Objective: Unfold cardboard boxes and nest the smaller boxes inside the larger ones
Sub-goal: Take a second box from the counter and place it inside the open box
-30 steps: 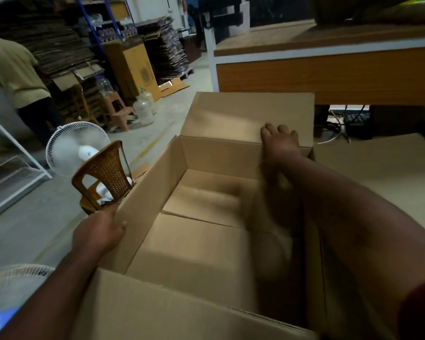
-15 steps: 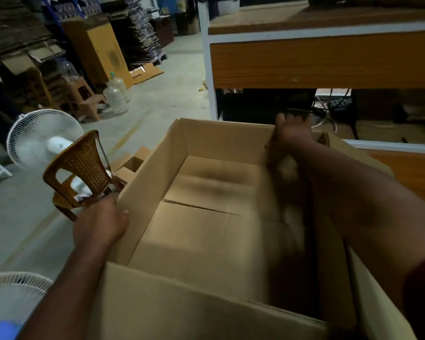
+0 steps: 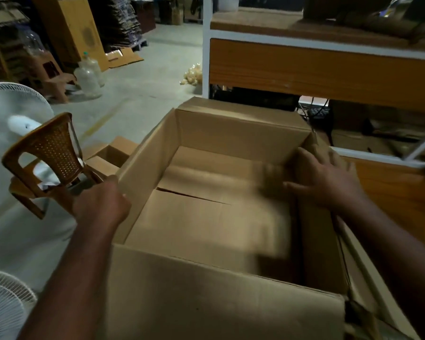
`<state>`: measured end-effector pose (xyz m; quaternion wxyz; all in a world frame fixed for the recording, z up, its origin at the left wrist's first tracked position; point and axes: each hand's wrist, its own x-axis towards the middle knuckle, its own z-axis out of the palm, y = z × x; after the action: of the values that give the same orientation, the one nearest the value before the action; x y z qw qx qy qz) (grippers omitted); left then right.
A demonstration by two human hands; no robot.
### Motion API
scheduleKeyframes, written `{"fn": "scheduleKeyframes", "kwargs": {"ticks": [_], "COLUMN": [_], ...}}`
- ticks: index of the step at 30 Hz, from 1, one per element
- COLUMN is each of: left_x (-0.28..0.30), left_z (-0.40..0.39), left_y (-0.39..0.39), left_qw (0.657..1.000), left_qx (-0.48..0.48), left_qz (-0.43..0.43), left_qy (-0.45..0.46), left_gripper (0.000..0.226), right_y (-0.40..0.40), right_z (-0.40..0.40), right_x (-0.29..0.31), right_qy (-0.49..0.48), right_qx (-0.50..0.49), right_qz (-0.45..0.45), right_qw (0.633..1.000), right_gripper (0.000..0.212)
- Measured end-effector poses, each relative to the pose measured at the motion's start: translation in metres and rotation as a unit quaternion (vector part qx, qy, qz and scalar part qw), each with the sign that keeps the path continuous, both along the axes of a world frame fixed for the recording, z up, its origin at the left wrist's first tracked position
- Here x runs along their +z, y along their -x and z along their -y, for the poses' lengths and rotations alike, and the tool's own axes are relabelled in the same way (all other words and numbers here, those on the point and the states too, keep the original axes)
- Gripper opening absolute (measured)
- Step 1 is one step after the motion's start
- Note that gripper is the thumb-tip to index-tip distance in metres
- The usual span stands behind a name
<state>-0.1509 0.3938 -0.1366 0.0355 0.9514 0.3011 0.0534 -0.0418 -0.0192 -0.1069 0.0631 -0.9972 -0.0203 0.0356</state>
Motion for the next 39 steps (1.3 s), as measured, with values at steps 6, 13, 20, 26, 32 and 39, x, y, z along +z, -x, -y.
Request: {"fn": "scheduleKeyframes", "kwargs": {"ticks": [6,13,20,26,32,39], "left_x": [-0.005,0.007,0.010,0.009,-0.006,-0.009], "left_z": [0.001,0.032,0.051,0.036,0.018,0.026], "left_y": [-0.012,-0.065,-0.097,-0.110,-0.110,-0.104], "left_qw": [1.000,1.000,0.999,0.992,0.983,0.975], "left_qx": [-0.004,-0.019,-0.024,-0.074,-0.132,-0.165], "left_qz": [-0.011,-0.009,0.024,-0.032,0.004,0.093], "left_qy": [-0.024,-0.020,0.007,0.094,0.129,0.115], "left_gripper": [0.033,0.031,0.027,0.044,0.048,0.038], "right_y": [0.092,0.017,-0.041,-0.022,0.004,0.017], "right_z": [0.057,0.053,0.056,0.051,0.045,0.042], "right_x": [-0.027,-0.016,-0.017,-0.017,-0.017,-0.019], "right_qy": [-0.264,-0.172,-0.143,-0.108,-0.082,-0.081], "right_qx": [-0.147,-0.167,-0.194,-0.150,-0.128,-0.121], "right_qz": [-0.113,-0.044,0.035,0.135,0.013,0.051], "right_qw": [0.947,0.970,0.970,0.973,0.988,0.988], "right_gripper": [0.077,0.032,0.018,0.039,0.083,0.074]}}
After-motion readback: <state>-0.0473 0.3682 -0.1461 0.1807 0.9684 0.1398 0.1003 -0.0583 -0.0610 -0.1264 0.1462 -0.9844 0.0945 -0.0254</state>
